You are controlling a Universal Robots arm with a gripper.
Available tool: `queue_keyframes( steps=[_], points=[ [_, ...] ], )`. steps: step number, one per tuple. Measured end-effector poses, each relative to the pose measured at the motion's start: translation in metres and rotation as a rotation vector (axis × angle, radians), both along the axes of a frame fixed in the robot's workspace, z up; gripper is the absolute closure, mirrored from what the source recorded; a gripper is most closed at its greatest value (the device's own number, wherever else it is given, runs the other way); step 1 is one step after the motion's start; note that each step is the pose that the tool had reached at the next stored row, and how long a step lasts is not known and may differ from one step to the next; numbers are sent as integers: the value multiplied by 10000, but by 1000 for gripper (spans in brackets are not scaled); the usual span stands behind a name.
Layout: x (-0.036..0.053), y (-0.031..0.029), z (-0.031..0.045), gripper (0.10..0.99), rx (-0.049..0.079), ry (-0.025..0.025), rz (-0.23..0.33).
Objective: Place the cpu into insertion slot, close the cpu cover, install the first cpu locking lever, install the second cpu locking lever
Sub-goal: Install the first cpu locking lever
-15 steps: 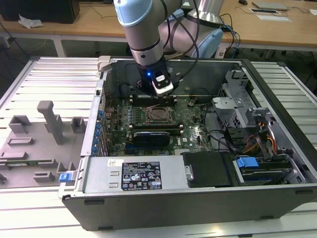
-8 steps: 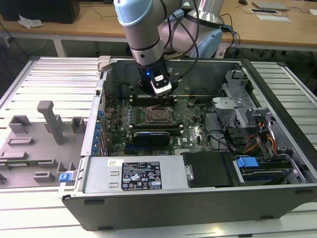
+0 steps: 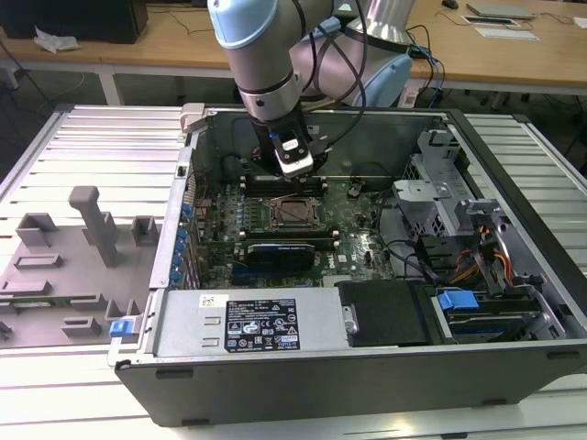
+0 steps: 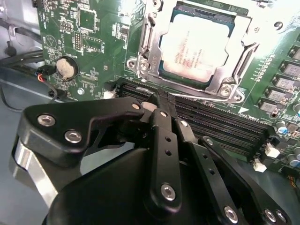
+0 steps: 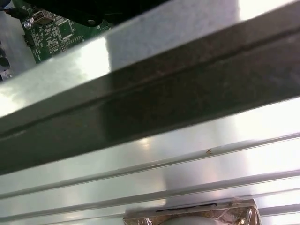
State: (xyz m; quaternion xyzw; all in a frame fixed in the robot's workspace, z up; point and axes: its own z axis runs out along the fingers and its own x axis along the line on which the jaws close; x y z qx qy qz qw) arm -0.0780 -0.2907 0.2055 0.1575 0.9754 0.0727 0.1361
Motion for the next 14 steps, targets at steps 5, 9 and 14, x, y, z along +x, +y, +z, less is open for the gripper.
queue_keyframes(
  steps=[5,9,14],
  points=[
    [3,0,-60,980,0,1,-262],
    [23,0,-89,980,-2,2,-509],
    [42,0,-107,980,-2,1,-663]
  ],
)
